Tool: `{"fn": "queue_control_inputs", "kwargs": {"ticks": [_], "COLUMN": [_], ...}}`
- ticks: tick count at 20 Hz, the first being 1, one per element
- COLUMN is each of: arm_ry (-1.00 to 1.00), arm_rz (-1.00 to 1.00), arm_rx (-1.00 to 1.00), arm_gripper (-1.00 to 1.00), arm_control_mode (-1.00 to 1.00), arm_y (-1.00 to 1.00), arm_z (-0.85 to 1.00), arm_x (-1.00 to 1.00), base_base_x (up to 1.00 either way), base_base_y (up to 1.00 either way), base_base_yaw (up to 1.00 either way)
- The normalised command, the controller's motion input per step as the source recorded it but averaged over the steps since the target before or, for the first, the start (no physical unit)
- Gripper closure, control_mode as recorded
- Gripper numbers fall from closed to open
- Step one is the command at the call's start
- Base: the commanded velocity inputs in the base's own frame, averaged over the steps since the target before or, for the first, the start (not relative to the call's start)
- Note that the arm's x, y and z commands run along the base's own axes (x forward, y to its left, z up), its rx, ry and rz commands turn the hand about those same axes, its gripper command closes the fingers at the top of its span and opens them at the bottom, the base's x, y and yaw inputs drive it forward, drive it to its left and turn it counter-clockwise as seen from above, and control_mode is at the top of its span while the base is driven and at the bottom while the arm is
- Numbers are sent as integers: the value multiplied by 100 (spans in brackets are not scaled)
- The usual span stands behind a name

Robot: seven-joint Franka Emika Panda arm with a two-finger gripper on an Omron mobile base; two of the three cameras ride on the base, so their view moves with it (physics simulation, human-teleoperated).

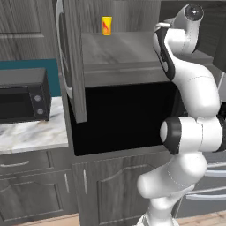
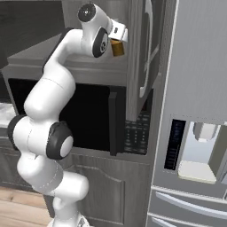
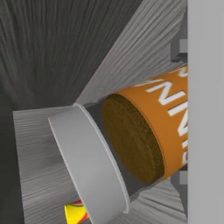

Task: Take the cinnamon bottle from the cabinet and place it on the dining table, next to the plate with the cupcake. Then take the chocolate from the dining counter and place it on the cupcake plate.

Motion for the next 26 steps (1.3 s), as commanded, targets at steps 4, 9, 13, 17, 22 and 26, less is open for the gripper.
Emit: {"fn": "queue_control_inputs", "kwargs": {"ticks": [4, 9, 13, 17, 22, 26], "arm_ry": [-5, 0, -14, -9, -2, 0], "arm_rz": [-1, 2, 10, 4, 5, 6], "arm_rx": [0, 3, 2, 1, 10, 20], "arm_gripper": [100, 100, 100, 100, 100, 100], "arm_control_mode": [-100, -100, -100, -100, -100, -100], "arm_y": [-5, 10, 37, 69, 38, 11], "arm_z": [-3, -5, -1, -1, -3, 0], "arm_x": [-59, -100, -100, -100, -100, -100], "base_base_x": [0, 0, 0, 0, 0, 0], "base_base_y": [0, 0, 0, 0, 0, 0], "base_base_yaw": [0, 0, 0, 0, 0, 0]}}
